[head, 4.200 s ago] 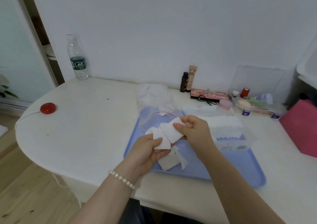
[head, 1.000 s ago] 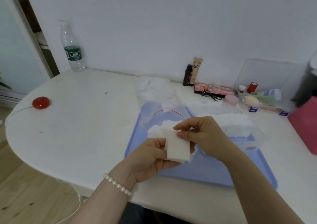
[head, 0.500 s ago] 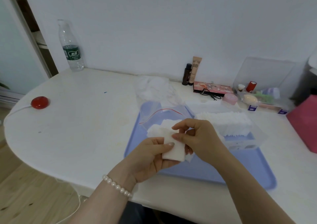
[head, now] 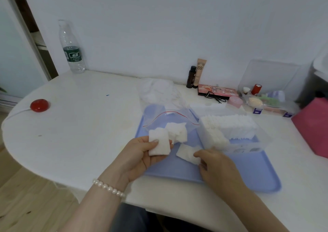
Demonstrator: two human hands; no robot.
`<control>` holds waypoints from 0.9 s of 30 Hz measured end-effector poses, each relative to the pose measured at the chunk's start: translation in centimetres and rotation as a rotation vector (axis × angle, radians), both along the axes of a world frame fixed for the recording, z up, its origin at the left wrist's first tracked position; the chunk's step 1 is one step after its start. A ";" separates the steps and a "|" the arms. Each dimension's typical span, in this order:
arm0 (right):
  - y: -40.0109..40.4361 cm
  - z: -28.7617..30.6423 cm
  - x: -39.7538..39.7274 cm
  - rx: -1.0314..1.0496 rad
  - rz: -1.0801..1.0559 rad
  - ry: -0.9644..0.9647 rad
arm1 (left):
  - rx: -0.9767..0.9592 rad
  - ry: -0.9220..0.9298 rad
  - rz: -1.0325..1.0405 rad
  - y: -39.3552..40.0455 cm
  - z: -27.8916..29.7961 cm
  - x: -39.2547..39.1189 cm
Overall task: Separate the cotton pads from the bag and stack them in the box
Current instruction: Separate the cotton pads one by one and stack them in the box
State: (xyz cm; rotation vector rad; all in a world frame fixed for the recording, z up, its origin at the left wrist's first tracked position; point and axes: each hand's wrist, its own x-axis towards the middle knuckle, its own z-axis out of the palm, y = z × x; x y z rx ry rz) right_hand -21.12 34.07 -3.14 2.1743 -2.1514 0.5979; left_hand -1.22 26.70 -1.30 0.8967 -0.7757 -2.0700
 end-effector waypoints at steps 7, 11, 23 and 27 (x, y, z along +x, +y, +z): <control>0.5 3.0 1.2 0.246 -0.136 0.070 | 0.010 0.001 0.000 0.0 -0.3 0.2; -1.6 1.5 1.8 0.031 -0.029 0.040 | 0.010 -0.002 -0.001 0.0 -0.3 0.1; -2.2 0.6 2.1 -0.292 -0.014 -0.562 | 0.013 -0.009 0.015 0.2 -0.9 -0.6; -2.0 2.8 1.6 -0.212 -0.060 -1.025 | -0.009 -0.005 0.022 0.2 -0.7 -1.4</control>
